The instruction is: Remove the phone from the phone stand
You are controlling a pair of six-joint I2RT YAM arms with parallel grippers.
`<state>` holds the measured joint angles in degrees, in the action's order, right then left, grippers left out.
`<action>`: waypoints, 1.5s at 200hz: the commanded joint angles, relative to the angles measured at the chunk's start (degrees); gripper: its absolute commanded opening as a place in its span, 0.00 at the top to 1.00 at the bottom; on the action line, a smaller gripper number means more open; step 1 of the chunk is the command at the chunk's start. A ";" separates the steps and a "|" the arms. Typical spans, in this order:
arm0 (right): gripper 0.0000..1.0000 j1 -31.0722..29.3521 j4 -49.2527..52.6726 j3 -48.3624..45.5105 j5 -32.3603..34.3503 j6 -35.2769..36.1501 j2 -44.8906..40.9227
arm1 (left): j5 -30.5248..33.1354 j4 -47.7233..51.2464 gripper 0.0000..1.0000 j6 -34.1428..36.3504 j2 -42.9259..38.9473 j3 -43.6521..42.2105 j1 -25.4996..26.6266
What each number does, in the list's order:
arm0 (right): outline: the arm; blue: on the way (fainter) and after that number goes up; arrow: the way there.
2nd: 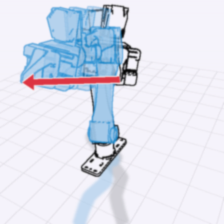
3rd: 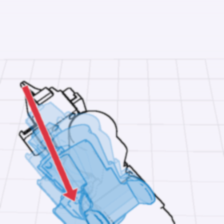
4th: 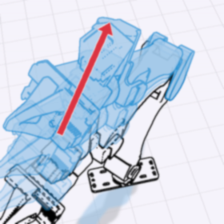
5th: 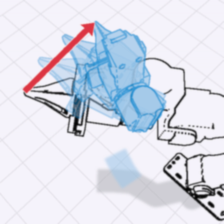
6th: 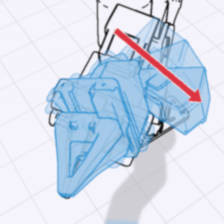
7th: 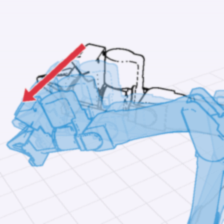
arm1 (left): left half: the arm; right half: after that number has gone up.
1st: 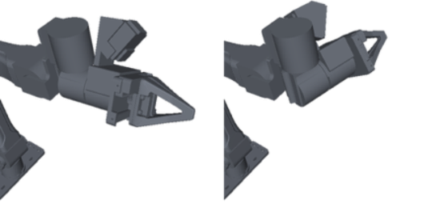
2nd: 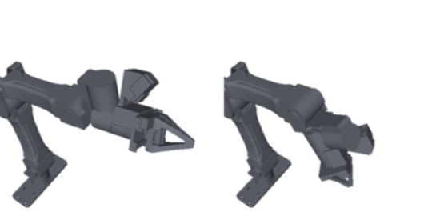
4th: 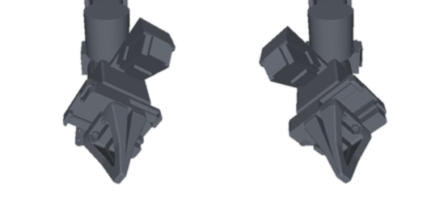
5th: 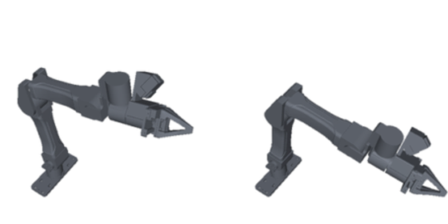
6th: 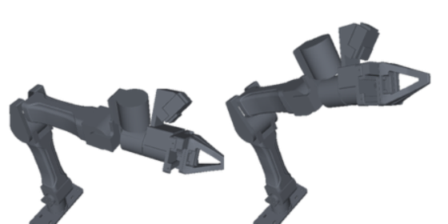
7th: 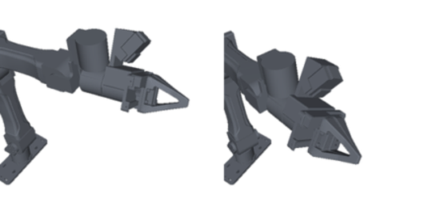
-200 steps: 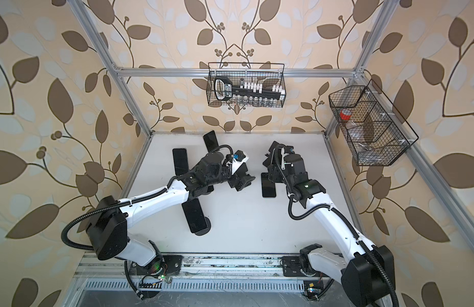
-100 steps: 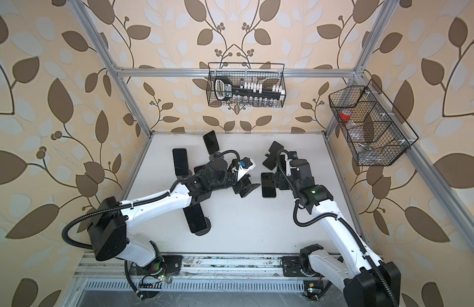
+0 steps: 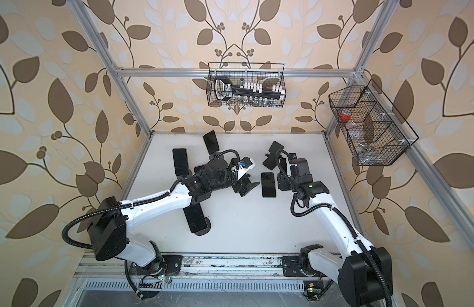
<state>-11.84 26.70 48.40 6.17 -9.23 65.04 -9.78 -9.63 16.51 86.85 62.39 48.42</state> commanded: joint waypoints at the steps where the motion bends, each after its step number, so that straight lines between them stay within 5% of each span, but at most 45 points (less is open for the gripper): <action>1: 0.50 0.20 -1.65 -1.20 -0.30 -1.17 0.49 | 1.70 -1.62 0.01 1.24 -0.94 0.10 0.09; 300: 0.52 1.15 0.80 -0.94 2.26 -4.39 8.17 | 3.06 -2.35 0.01 2.20 -1.59 -0.59 0.09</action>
<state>-10.79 27.11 46.35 7.90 -13.50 73.80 -7.03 -9.65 17.85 86.85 62.37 48.42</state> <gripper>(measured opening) 0.725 0.989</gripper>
